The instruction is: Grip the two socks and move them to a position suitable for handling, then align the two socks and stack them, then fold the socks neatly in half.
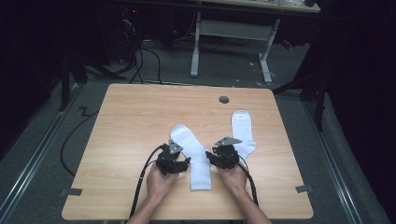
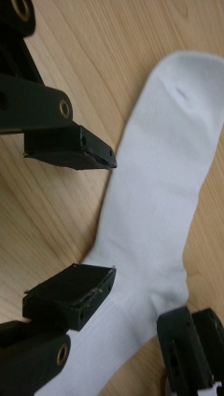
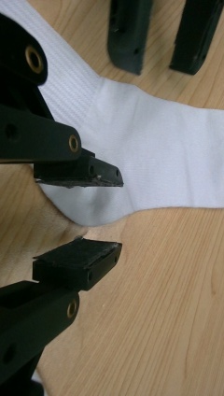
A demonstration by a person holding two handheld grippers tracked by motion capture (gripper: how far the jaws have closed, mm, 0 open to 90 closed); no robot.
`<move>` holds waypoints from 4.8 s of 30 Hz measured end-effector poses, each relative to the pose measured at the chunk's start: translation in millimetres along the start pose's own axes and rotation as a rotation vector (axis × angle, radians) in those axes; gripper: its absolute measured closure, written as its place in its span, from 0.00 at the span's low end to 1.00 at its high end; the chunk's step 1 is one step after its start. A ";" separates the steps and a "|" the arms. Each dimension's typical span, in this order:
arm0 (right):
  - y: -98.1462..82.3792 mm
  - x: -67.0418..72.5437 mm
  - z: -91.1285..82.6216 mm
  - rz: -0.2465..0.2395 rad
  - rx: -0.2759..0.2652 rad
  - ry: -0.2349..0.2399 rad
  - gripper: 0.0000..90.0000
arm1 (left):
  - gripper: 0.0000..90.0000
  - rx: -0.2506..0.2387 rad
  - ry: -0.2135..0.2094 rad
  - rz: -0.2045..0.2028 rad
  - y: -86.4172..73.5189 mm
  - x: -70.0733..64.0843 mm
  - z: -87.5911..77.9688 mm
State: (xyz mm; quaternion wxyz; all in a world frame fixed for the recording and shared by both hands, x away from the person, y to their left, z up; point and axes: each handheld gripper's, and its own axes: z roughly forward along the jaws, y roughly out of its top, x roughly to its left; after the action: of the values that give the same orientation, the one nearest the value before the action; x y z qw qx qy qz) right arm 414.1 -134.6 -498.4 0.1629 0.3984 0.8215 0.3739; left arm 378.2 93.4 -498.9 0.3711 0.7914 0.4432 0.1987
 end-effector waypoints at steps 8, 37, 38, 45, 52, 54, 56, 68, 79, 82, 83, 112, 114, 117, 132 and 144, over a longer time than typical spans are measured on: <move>-2.3 2.1 -7.3 -0.019 -0.024 -0.030 0.59 | 0.45 0.000 0.082 -0.053 -15.3 24.3 -16.4; -18.2 -42.9 -50.5 0.028 -0.072 -0.154 0.58 | 0.37 -0.007 0.165 -0.096 -43.2 48.3 -34.2; -18.2 -45.1 -51.3 0.039 -0.073 -0.157 0.57 | 0.37 -0.006 0.165 -0.096 -43.2 48.3 -34.2; -15.4 -60.8 -56.5 0.061 -0.084 -0.196 0.58 | 0.35 -0.004 0.161 -0.092 -43.2 48.2 -34.1; -15.1 -78.8 -56.4 0.097 -0.057 -0.230 0.59 | 0.34 -0.004 0.160 -0.091 -43.2 48.2 -34.1; -14.5 -83.8 -54.6 0.111 -0.052 -0.237 0.59 | 0.34 -0.004 0.160 -0.091 -43.2 48.2 -34.0; -13.4 -88.9 -51.8 0.128 -0.047 -0.246 0.58 | 0.34 -0.003 0.160 -0.091 -43.2 48.1 -34.1; -5.9 -113.5 -30.5 0.230 -0.005 -0.279 0.58 | 0.33 -0.001 0.157 -0.086 -43.1 47.9 -33.8; -13.9 -108.5 -18.1 0.187 0.052 -0.252 0.63 | 0.33 -0.001 0.155 -0.084 -43.0 47.8 -33.8; -18.4 -97.4 -23.8 0.144 0.069 -0.220 0.63 | 0.33 -0.001 0.154 -0.084 -42.9 47.7 -33.6; -18.9 -94.5 -25.3 0.133 0.076 -0.214 0.62 | 0.33 -0.001 0.154 -0.084 -42.8 47.8 -33.6; -5.1 -90.8 -28.7 0.069 0.070 -0.163 0.96 | 0.33 -0.001 0.148 -0.082 -42.0 48.2 -32.6; -1.8 -88.9 -33.9 0.058 0.051 -0.164 0.96 | 0.33 -0.001 0.149 -0.082 -42.0 48.0 -32.5; 1.1 -86.7 -42.3 0.057 0.010 -0.149 0.96 | 0.33 -0.001 0.149 -0.082 -42.0 48.0 -32.5; 16.8 -71.0 -66.8 0.037 -0.087 -0.068 0.96 | 0.33 -0.001 0.147 -0.082 -41.9 48.5 -32.5; 30.0 -55.1 -84.0 -0.010 -0.124 -0.038 0.96 | 0.33 -0.001 0.149 -0.081 -41.8 48.3 -32.4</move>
State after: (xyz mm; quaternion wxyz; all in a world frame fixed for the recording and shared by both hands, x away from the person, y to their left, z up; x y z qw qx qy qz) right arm 417.3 -206.0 -421.8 0.2049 0.3907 0.7954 0.4156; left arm 359.7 161.6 -510.6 0.3455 0.7557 0.5012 0.2418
